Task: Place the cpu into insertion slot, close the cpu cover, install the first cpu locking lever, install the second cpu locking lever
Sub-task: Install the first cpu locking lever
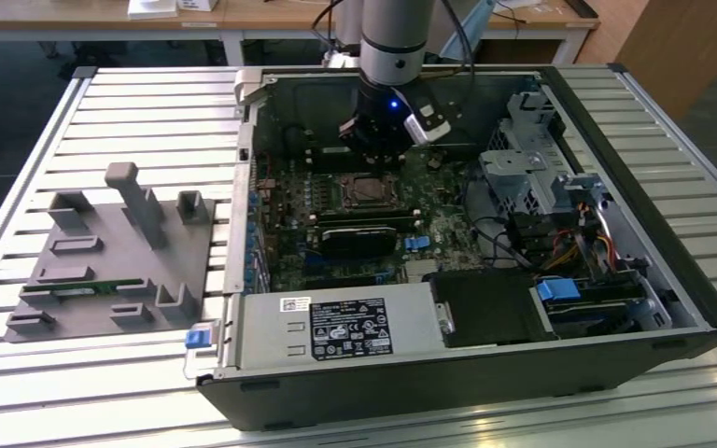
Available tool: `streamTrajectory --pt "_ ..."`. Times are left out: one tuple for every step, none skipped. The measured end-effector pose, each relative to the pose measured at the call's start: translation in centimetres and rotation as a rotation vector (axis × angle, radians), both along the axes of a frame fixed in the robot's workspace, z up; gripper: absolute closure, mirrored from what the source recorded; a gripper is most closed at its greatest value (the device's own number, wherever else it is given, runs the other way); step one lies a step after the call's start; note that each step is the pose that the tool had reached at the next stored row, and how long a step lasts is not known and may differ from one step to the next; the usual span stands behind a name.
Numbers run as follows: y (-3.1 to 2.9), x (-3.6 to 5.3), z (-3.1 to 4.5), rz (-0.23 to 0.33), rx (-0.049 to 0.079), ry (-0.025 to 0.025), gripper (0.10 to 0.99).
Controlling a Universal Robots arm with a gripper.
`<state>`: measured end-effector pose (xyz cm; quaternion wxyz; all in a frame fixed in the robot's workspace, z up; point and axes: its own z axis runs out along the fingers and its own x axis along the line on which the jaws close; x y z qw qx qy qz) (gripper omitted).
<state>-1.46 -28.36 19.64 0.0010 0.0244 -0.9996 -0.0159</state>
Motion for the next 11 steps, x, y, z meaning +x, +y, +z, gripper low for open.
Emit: streamTrajectory --pt "0.01 0.00 0.03 0.000 0.001 -0.0001 0.980" --pt "0.02 0.01 0.11 0.000 0.002 -0.0005 0.980" --pt "0.03 0.02 0.25 0.000 0.003 -0.0008 0.980" --pt "0.01 0.01 0.52 0.000 0.002 -0.0003 0.980" --pt "0.00 0.00 0.78 0.000 0.001 0.0001 0.980" --pt "0.00 0.00 1.07 0.000 0.002 -0.0001 0.980" --pt "0.00 0.00 1.33 0.000 0.002 0.0000 0.980" --pt "0.00 0.00 1.51 0.000 0.001 0.0001 0.980" --pt "0.00 0.00 1.54 0.000 0.002 0.0000 0.980" --pt "0.00 0.00 1.54 0.000 0.002 0.0000 0.980" --pt "-0.03 0.00 1.54 0.000 0.002 0.0000 0.980"
